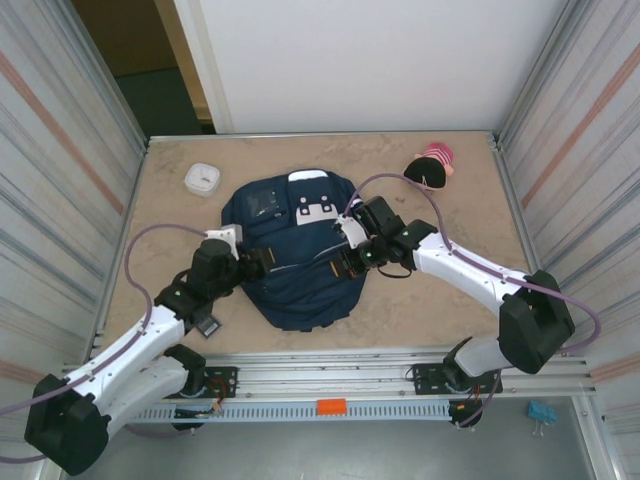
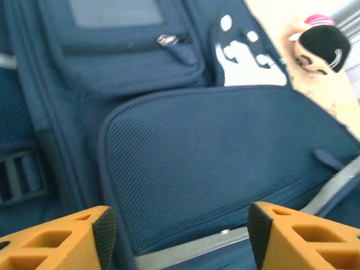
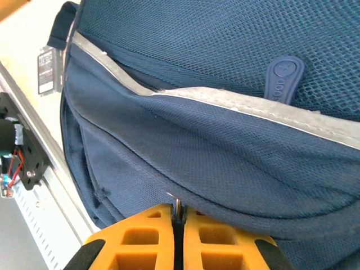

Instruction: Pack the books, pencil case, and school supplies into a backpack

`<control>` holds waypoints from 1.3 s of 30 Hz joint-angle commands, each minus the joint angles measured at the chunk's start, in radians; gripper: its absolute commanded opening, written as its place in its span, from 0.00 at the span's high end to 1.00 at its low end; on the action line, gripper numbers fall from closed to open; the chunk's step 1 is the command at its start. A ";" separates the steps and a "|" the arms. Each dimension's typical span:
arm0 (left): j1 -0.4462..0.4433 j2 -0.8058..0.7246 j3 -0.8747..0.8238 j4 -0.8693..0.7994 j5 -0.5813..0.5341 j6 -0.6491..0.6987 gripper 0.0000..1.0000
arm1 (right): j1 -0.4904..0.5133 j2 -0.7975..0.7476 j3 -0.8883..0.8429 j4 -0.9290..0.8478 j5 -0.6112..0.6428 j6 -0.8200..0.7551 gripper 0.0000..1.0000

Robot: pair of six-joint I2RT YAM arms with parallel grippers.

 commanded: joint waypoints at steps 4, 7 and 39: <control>0.015 0.026 -0.081 0.090 -0.036 -0.144 0.35 | 0.017 0.026 0.052 -0.022 0.003 -0.007 1.00; 0.021 0.062 -0.115 0.171 -0.015 -0.177 0.40 | 0.019 0.028 0.061 -0.036 0.019 -0.010 1.00; -0.189 0.098 -0.121 0.489 -0.220 -0.506 1.00 | 0.300 0.165 0.177 0.145 0.070 0.211 1.00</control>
